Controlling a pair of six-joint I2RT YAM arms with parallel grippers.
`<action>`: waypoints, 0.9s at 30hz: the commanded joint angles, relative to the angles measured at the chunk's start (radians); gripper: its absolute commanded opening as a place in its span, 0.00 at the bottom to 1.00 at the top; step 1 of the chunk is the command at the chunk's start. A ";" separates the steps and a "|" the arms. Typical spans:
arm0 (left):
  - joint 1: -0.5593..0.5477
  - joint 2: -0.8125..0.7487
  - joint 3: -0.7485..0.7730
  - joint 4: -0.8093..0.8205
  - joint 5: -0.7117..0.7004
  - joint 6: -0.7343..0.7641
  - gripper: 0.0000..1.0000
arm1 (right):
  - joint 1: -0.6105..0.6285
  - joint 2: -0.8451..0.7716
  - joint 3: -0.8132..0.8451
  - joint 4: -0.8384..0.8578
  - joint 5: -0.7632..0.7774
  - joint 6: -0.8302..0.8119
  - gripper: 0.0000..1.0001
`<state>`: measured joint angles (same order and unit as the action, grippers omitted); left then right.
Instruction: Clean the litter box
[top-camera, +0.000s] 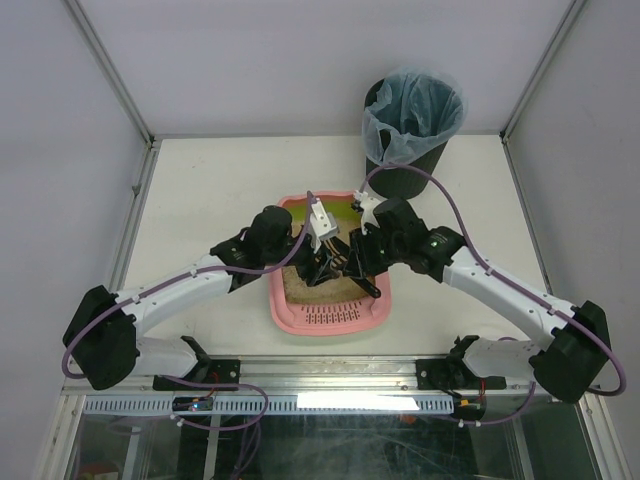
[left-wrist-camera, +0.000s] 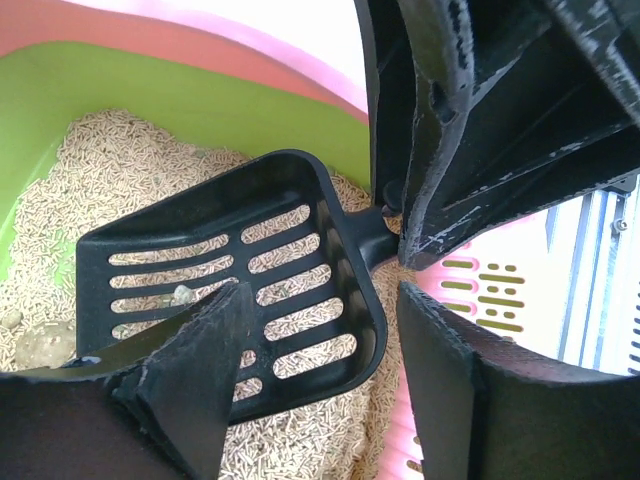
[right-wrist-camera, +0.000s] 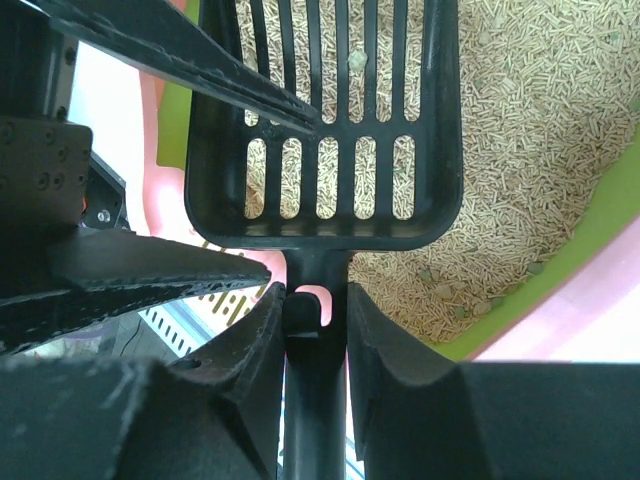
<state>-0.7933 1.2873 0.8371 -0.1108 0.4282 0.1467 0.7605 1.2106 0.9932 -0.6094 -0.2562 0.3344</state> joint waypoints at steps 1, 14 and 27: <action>-0.014 0.011 0.029 0.052 0.029 0.017 0.58 | -0.004 -0.040 0.046 0.058 -0.019 0.016 0.06; -0.017 0.027 0.044 0.046 0.049 0.011 0.17 | -0.004 -0.077 -0.003 0.116 0.015 0.046 0.07; -0.044 -0.030 0.043 0.046 -0.092 -0.086 0.00 | -0.006 -0.261 -0.041 0.105 0.170 0.084 0.59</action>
<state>-0.8177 1.3079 0.8570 -0.0933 0.4332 0.1066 0.7567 1.0512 0.9504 -0.5499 -0.1612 0.3939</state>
